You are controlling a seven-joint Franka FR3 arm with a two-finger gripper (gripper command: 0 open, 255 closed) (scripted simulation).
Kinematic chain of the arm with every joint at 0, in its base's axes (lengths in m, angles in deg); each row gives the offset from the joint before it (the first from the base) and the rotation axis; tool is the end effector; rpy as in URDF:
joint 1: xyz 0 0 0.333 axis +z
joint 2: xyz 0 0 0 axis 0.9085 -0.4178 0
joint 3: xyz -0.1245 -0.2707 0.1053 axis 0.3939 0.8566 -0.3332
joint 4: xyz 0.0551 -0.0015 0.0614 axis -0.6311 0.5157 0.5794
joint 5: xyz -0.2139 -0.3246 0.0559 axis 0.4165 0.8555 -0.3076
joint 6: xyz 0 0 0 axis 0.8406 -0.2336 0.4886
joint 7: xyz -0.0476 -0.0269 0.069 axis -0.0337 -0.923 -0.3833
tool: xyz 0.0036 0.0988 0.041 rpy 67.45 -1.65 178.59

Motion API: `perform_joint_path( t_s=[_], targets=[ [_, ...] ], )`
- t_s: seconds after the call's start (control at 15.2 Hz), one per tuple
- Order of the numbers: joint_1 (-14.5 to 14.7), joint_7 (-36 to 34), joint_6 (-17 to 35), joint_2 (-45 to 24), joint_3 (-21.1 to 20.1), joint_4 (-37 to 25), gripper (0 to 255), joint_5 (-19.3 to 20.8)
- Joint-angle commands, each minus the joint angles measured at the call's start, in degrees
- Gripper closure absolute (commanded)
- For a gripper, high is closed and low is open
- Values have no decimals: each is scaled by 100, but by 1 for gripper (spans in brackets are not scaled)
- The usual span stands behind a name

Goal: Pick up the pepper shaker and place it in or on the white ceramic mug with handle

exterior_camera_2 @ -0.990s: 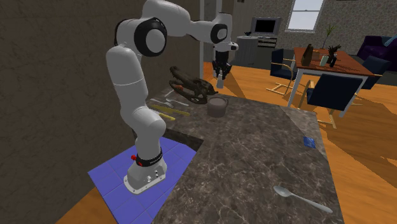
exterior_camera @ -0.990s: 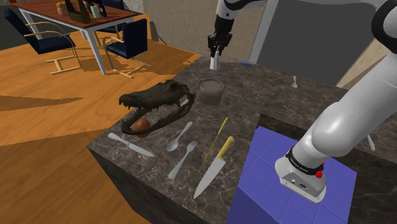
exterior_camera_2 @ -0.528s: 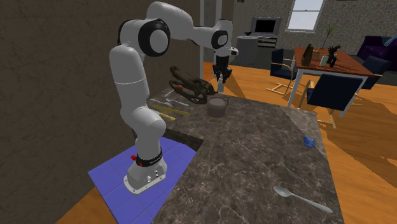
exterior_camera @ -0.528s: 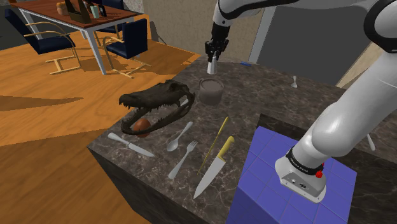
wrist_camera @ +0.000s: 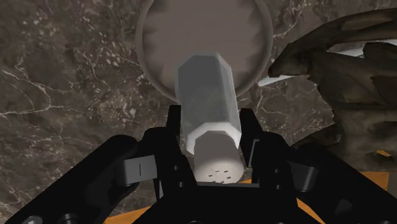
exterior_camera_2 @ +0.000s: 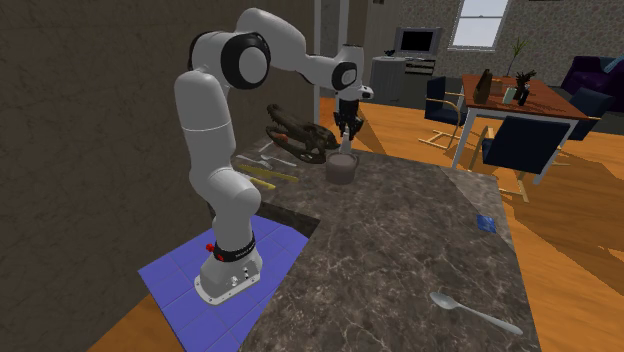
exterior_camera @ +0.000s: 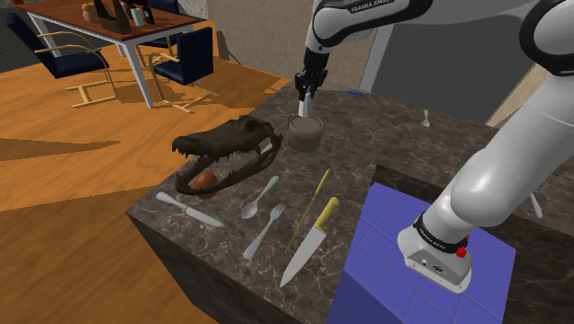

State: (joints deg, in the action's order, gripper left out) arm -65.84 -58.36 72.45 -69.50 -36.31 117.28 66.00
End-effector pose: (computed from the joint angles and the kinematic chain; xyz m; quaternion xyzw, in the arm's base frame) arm 0.5572 -0.0188 0.4686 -0.9978 0.0464 -0.0424 0.0190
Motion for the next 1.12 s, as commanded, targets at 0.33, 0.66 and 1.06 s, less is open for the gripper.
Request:
perform_joint_path(
  t_s=[0.33,0.66,1.06],
  targets=[
    [-1,18,277,-78,2,195,255,-10],
    [-1,17,276,-78,1,196,0,-10],
    [-4,13,95,-3,4,88,0,-3]
  ],
)
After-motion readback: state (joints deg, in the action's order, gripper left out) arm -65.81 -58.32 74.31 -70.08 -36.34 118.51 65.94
